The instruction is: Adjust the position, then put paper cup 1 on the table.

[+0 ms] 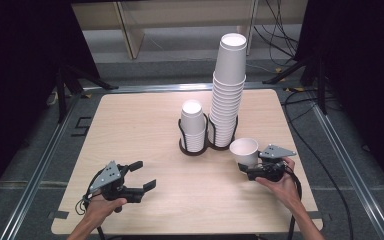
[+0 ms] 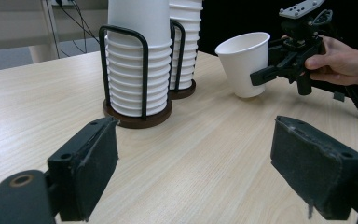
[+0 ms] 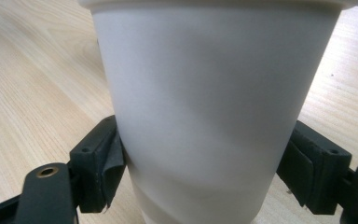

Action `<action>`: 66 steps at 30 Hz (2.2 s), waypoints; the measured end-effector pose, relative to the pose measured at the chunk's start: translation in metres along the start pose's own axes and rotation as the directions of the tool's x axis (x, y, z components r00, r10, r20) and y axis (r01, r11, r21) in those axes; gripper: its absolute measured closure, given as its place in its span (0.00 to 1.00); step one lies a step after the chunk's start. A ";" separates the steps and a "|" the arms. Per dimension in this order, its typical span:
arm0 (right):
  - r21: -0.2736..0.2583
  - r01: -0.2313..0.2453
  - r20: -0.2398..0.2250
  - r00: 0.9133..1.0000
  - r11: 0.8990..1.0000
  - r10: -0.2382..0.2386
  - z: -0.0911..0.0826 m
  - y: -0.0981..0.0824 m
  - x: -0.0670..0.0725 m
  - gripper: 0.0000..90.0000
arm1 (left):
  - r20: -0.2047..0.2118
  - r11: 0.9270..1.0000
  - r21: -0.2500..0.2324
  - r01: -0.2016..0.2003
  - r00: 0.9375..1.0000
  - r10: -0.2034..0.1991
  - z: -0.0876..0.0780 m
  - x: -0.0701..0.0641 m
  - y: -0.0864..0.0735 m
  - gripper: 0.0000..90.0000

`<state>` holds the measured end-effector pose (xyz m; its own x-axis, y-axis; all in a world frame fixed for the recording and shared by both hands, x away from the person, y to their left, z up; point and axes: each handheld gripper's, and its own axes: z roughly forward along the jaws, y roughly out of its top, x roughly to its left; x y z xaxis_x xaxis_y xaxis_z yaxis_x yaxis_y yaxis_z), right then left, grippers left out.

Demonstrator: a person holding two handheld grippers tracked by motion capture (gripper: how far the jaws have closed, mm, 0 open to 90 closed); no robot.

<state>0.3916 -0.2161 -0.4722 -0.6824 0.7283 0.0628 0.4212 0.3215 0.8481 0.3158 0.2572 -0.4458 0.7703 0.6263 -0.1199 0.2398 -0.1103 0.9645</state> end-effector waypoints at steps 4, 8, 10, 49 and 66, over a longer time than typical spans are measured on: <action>-0.013 0.009 0.010 1.000 1.000 -0.009 -0.001 0.000 -0.002 0.26 | 0.013 1.000 -0.021 0.006 1.000 -0.005 0.001 0.001 -0.001 0.16; 0.005 0.022 0.002 1.000 1.000 -0.022 0.001 -0.001 -0.003 0.26 | 0.013 1.000 -0.027 0.013 1.000 -0.012 0.001 0.001 -0.001 0.16; 0.002 0.023 0.000 1.000 1.000 -0.023 0.002 -0.001 -0.004 0.26 | 0.012 1.000 -0.025 0.011 1.000 -0.010 0.001 0.001 -0.001 0.16; 0.084 -0.037 0.001 0.999 0.996 0.037 -0.030 -0.027 -0.005 0.17 | -0.001 1.000 -0.004 -0.004 1.000 0.004 -0.001 -0.001 0.000 0.16; -0.077 -0.081 0.071 0.994 0.994 0.086 -0.089 -0.021 0.000 0.17 | -0.035 1.000 0.006 0.008 0.999 -0.007 -0.001 0.005 -0.001 0.16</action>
<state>0.3293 -0.2767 -0.4433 -0.5996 0.7943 0.0981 0.4272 0.2140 0.8785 0.3189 0.2613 -0.4474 0.7471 0.6540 -0.1187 0.2494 -0.1103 0.9621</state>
